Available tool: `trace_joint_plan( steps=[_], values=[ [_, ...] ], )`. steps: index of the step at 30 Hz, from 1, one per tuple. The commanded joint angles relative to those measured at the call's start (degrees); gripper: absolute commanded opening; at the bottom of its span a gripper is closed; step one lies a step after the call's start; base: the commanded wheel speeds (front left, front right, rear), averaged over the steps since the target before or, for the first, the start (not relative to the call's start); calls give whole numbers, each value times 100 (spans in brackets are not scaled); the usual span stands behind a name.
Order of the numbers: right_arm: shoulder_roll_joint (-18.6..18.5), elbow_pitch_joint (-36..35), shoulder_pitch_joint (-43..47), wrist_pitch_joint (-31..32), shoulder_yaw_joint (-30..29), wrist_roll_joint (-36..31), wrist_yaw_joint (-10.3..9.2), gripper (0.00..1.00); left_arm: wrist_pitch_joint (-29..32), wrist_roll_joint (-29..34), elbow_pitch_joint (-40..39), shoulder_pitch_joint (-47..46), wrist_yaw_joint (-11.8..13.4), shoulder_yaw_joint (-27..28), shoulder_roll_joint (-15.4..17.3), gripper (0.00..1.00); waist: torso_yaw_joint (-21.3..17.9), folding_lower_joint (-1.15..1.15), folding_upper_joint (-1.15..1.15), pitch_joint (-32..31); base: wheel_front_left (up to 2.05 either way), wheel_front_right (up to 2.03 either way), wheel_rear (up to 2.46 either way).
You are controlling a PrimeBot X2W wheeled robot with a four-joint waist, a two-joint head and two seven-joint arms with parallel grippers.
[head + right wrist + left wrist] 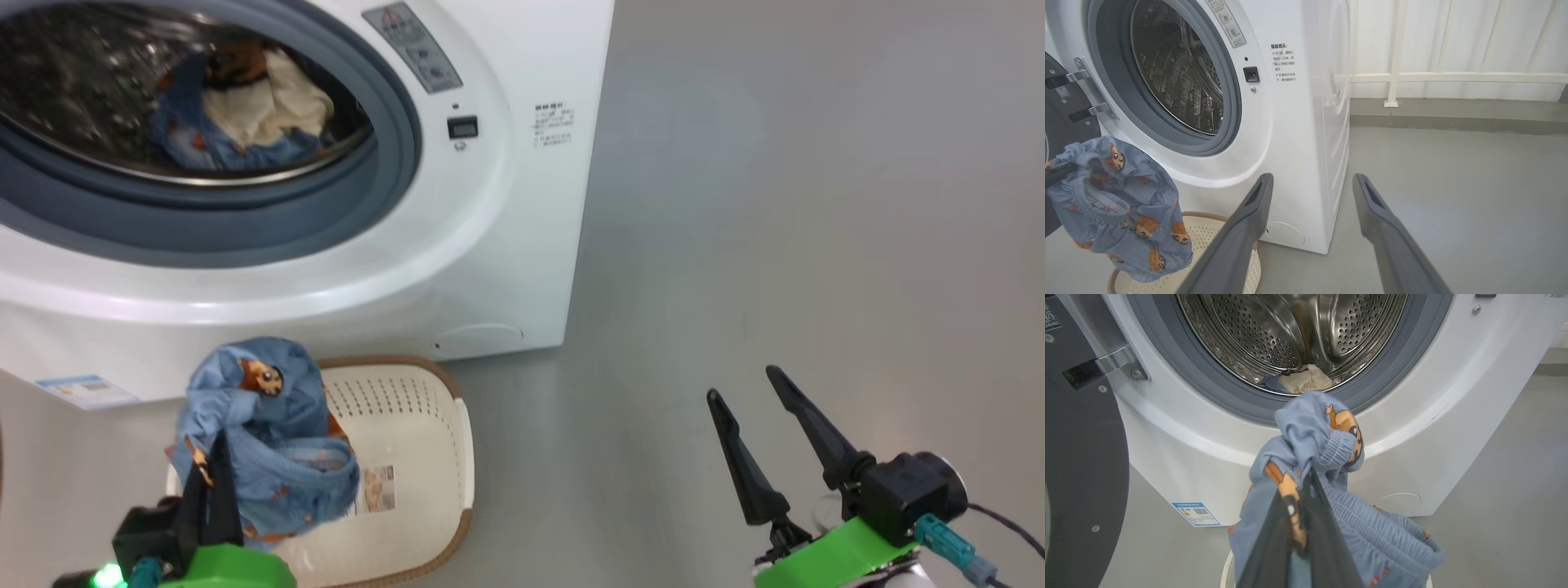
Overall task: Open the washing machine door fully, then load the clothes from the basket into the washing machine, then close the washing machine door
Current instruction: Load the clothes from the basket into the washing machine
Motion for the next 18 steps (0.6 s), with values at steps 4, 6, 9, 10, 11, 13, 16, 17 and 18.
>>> trace_joint_plan(
  steps=[4,6,9,10,11,13,16,17,18],
  values=[
    [16,-93,189,-26,138,-57,9,100,172,72,-613,339,15,95,192,0,53,0,0,-509,0,0,0],
    [27,-94,238,-26,125,-71,9,100,260,66,-777,476,14,94,250,0,65,0,0,-583,0,0,0],
    [37,-99,284,-25,112,-87,9,100,326,52,-899,570,7,99,303,0,87,0,0,-646,0,0,0],
    [43,-109,310,-20,104,-99,9,100,354,47,-963,611,13,101,319,0,101,0,0,-668,0,0,0],
    [50,-119,332,-14,95,-110,9,100,376,46,-1019,646,18,98,331,0,117,0,0,-697,0,0,0],
    [61,-139,377,9,88,-131,9,100,426,41,-1114,707,21,84,354,0,143,0,0,-740,0,0,0],
    [75,-165,419,49,86,-153,9,100,492,32,-1256,791,27,61,375,0,170,0,0,-812,0,0,0],
    [75,-171,430,57,84,-156,9,100,505,32,-1294,817,32,57,386,0,177,0,0,-835,0,0,0],
    [76,-175,442,64,81,-157,9,100,522,30,-1335,845,36,53,394,0,184,0,0,-861,0,0,0]
  ],
)
